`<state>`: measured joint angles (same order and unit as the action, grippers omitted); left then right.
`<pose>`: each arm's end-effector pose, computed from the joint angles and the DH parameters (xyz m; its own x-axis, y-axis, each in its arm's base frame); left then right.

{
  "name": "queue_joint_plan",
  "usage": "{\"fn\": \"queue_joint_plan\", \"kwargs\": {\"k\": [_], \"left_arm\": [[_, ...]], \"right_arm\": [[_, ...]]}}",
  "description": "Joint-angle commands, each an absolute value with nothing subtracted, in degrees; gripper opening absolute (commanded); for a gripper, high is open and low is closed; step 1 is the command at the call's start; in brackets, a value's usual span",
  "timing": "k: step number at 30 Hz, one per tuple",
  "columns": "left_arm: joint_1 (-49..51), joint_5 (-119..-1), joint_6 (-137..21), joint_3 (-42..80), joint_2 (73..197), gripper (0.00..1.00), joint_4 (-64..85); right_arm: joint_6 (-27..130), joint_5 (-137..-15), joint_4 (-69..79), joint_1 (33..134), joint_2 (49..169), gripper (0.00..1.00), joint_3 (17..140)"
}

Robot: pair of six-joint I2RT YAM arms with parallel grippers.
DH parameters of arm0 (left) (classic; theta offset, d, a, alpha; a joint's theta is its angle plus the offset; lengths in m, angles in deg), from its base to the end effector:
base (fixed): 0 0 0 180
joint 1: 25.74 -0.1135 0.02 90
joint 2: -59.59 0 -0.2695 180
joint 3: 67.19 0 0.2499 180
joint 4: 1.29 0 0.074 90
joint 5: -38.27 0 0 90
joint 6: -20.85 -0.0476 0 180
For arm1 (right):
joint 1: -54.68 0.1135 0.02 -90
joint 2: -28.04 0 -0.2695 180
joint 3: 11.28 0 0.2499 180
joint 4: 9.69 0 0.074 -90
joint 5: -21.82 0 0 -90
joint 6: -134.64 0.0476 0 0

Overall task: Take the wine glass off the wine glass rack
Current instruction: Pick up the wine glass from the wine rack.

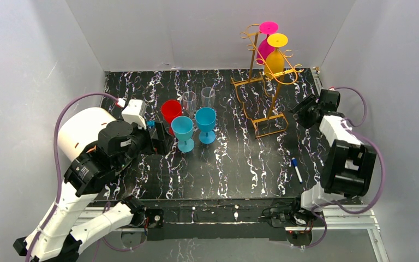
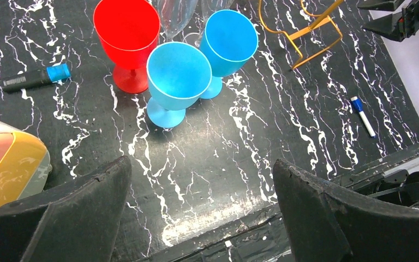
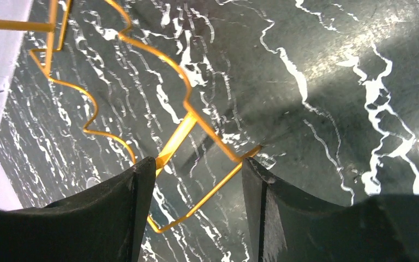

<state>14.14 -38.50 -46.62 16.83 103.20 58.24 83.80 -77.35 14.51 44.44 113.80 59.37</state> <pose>0.1059 -0.0743 0.4220 -0.4078 -0.1454 -0.9014 0.3269 0.8985 -0.2928 0.3310 -0.0521 0.2405 -0.4492 0.7147 -0.5362 0.4357 0.6992 0.5669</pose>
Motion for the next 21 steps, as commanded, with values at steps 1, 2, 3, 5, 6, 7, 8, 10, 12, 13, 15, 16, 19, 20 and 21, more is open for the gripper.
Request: {"fn": "queue_joint_plan", "kwargs": {"k": [1,2,3,5,6,7,8,10,12,13,15,16,19,20,21], "left_arm": [[14.18,-36.23,-47.69,18.44,102.41,0.98,59.95],[14.22,-36.00,-47.82,18.32,102.44,0.98,59.76],[14.23,-35.67,-47.87,18.23,102.46,0.98,59.58],[14.18,-35.31,-47.88,18.53,102.90,0.98,59.90],[14.11,-35.38,-47.88,18.86,103.19,0.98,60.34],[14.17,-35.38,-47.88,19.09,103.34,0.98,60.74],[14.15,-35.36,-47.83,19.20,103.39,0.98,60.99],[14.16,-35.38,-47.59,19.06,103.37,0.98,61.12],[14.16,-35.43,-47.21,19.06,103.08,0.98,60.90],[14.20,-35.28,-46.82,19.08,102.94,0.99,60.71],[14.18,-35.04,-46.57,18.97,102.80,0.98,60.60],[14.17,-34.99,-46.52,18.85,102.78,0.98,60.64],[14.21,-35.01,-46.46,18.43,102.91,0.98,60.63],[14.16,-35.03,-46.33,18.25,103.01,0.98,60.54],[14.23,-35.15,-46.31,18.23,103.27,0.98,60.39]], "right_arm": [[80.95,-82.90,12.58,42.56,119.68,0.67,63.98],[80.62,-83.08,12.74,42.56,120.97,0.68,64.81],[80.01,-83.60,12.79,42.51,122.08,0.67,65.49],[79.59,-83.56,12.84,42.47,124.16,0.67,66.58],[79.73,-84.35,11.93,42.47,125.24,0.67,66.67],[79.91,-85.86,11.39,42.47,126.54,0.67,67.10],[79.98,-86.50,12.16,42.47,127.84,0.67,67.91],[80.24,-88.28,12.76,42.47,130.17,0.66,69.21],[81.32,-89.76,12.24,42.47,131.09,0.65,69.13],[82.12,-91.07,10.86,42.47,131.05,0.65,68.32],[83.47,-92.83,9.00,42.47,130.52,0.64,66.52],[83.69,-93.60,8.89,42.47,130.34,0.64,66.27],[83.68,-95.07,8.56,42.55,129.02,0.64,64.41],[83.67,-95.34,8.65,42.55,128.58,0.64,63.75],[83.65,-95.49,8.72,42.62,128.06,0.64,63.07]]}}
